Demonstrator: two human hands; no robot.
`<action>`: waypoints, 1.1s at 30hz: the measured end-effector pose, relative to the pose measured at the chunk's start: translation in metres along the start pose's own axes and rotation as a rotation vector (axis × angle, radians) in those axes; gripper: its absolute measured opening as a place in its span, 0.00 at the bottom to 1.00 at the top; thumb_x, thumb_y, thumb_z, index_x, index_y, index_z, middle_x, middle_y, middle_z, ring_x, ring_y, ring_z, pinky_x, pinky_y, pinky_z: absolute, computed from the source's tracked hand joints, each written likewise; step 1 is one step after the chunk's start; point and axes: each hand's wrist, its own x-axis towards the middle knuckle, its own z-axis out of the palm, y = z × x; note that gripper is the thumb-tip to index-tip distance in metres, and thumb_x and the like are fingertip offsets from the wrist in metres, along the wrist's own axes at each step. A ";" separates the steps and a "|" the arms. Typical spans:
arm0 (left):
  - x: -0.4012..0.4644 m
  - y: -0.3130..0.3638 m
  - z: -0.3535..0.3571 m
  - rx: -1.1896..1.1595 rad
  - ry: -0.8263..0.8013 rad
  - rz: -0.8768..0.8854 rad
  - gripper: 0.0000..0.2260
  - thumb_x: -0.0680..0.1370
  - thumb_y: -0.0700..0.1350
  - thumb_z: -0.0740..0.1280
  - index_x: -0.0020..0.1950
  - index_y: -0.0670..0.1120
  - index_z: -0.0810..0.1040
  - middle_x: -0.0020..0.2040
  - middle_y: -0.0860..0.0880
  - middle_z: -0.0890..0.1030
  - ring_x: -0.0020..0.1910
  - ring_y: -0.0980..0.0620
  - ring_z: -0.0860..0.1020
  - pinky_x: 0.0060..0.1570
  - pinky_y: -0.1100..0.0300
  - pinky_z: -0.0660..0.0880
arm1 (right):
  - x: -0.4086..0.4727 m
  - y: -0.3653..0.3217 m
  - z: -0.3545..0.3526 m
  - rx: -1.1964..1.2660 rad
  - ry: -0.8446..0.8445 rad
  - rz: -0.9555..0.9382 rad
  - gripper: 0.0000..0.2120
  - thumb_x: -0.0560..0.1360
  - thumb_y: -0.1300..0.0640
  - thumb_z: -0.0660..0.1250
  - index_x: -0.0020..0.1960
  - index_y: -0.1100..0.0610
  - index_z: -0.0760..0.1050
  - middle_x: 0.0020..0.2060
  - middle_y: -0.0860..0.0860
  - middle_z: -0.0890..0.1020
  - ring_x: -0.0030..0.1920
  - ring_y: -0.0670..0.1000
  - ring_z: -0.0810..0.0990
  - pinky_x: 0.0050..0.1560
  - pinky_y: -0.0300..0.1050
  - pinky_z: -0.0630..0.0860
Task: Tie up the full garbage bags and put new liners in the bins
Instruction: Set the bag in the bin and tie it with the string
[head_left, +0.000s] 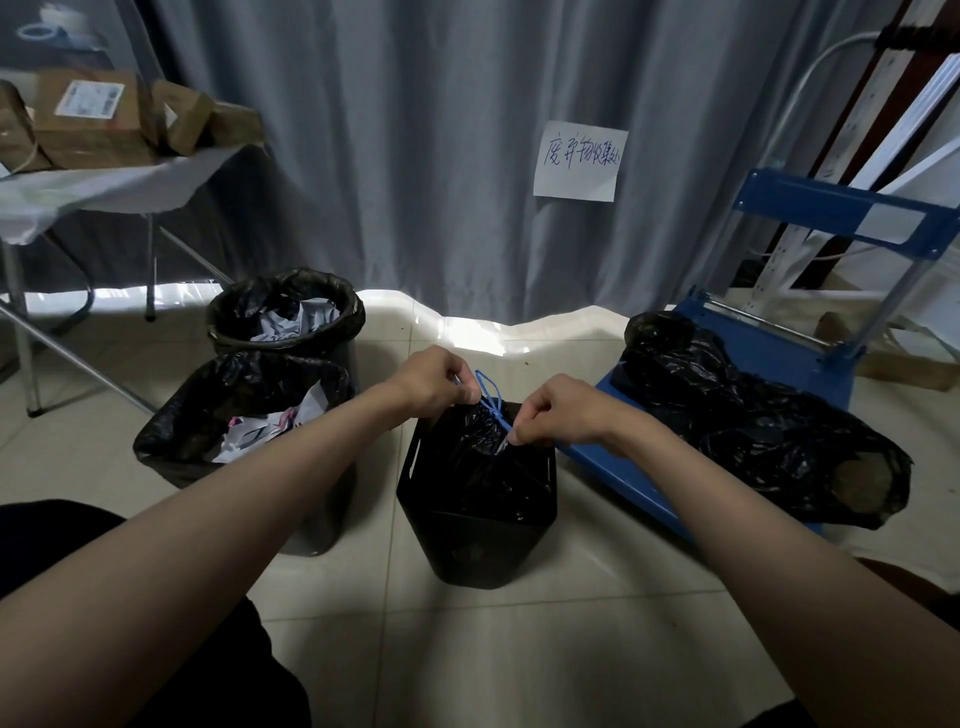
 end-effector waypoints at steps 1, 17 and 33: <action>0.000 0.001 0.000 0.016 0.019 0.007 0.05 0.73 0.42 0.75 0.39 0.49 0.82 0.40 0.48 0.82 0.38 0.55 0.76 0.44 0.62 0.72 | 0.000 0.000 0.000 -0.004 -0.017 0.002 0.04 0.69 0.55 0.77 0.38 0.54 0.84 0.30 0.46 0.80 0.32 0.43 0.74 0.30 0.34 0.69; 0.002 0.004 0.004 0.210 0.153 -0.011 0.10 0.73 0.45 0.73 0.33 0.54 0.79 0.42 0.53 0.84 0.43 0.53 0.80 0.43 0.60 0.74 | -0.009 -0.006 -0.001 0.165 -0.046 -0.076 0.06 0.71 0.57 0.76 0.39 0.58 0.81 0.34 0.54 0.77 0.35 0.48 0.73 0.32 0.36 0.68; -0.007 0.012 0.004 0.269 0.190 -0.024 0.09 0.75 0.43 0.71 0.35 0.52 0.79 0.42 0.58 0.82 0.48 0.53 0.80 0.50 0.55 0.77 | -0.011 -0.010 0.000 0.099 -0.201 0.117 0.14 0.81 0.52 0.63 0.39 0.56 0.76 0.30 0.50 0.72 0.31 0.46 0.70 0.32 0.36 0.68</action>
